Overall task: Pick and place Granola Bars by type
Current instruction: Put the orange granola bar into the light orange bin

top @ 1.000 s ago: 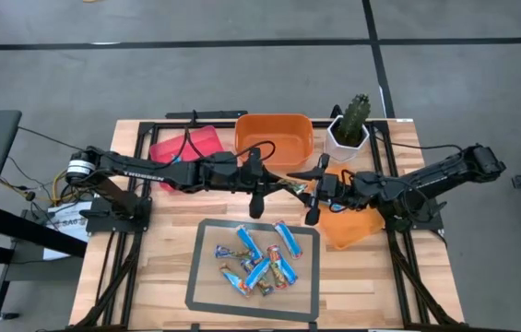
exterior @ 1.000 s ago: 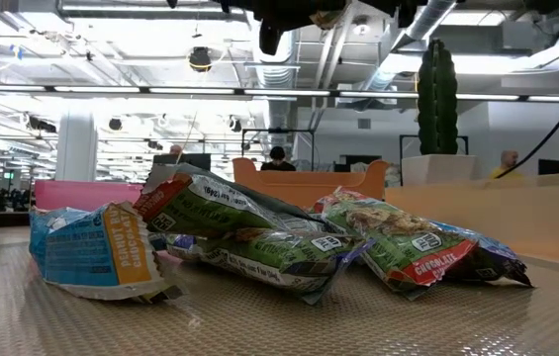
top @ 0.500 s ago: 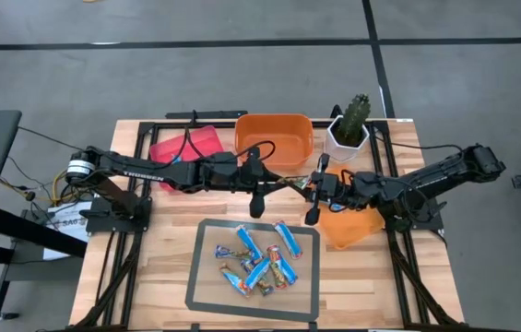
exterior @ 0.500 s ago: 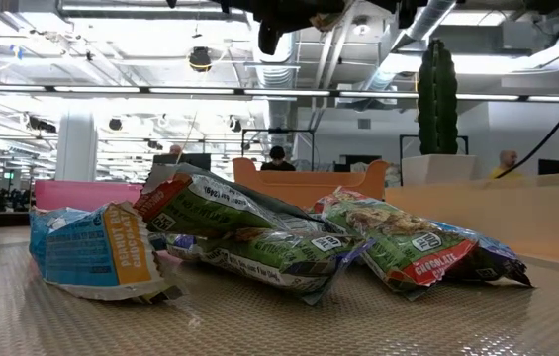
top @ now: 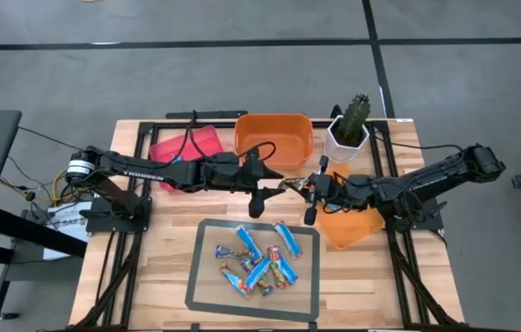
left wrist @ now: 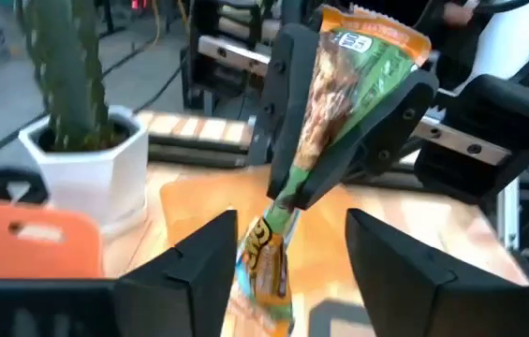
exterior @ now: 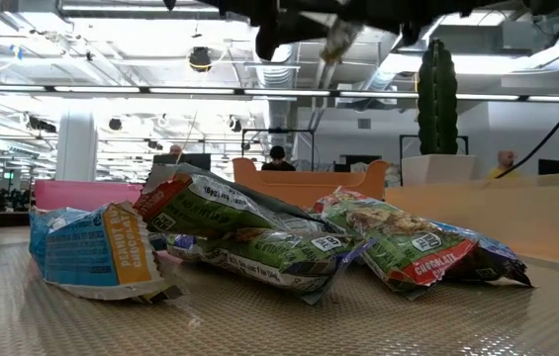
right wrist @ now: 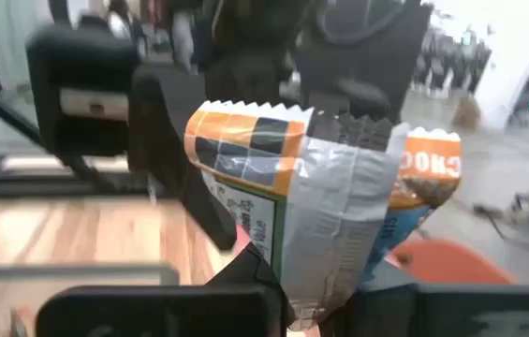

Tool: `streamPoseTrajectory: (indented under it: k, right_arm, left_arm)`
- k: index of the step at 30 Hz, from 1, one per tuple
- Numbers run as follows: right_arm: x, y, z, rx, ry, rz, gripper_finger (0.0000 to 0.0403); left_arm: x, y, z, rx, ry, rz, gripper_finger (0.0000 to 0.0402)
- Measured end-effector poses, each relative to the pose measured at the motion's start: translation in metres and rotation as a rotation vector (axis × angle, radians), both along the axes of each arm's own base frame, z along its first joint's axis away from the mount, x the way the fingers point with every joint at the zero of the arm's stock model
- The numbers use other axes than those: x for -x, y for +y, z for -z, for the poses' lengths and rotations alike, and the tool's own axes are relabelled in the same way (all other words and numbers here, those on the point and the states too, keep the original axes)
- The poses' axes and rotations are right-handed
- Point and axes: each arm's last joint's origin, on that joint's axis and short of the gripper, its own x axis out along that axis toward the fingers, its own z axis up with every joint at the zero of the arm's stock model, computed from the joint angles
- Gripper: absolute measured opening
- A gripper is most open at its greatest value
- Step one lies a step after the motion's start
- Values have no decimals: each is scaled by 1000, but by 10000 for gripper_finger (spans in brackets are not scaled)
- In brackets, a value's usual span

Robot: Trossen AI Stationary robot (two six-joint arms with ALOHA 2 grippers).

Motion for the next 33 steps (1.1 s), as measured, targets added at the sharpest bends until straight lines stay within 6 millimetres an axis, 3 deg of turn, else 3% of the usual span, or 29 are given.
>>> streamPoseTrajectory:
  k: [5,11,22,33]
  right_arm:
    - [6,-2,9,-31,116,30,13]
    - [29,-7,12,-133,243,65,22]
    - [78,-21,12,-495,398,109,19]
    - [95,-33,32,-583,690,158,16]
  left_arm:
    - [3,7,8,37,86,-29,219]
    - [6,11,17,54,187,-47,224]
    - [9,11,23,53,247,-48,224]
    - [10,11,25,41,273,-46,224]
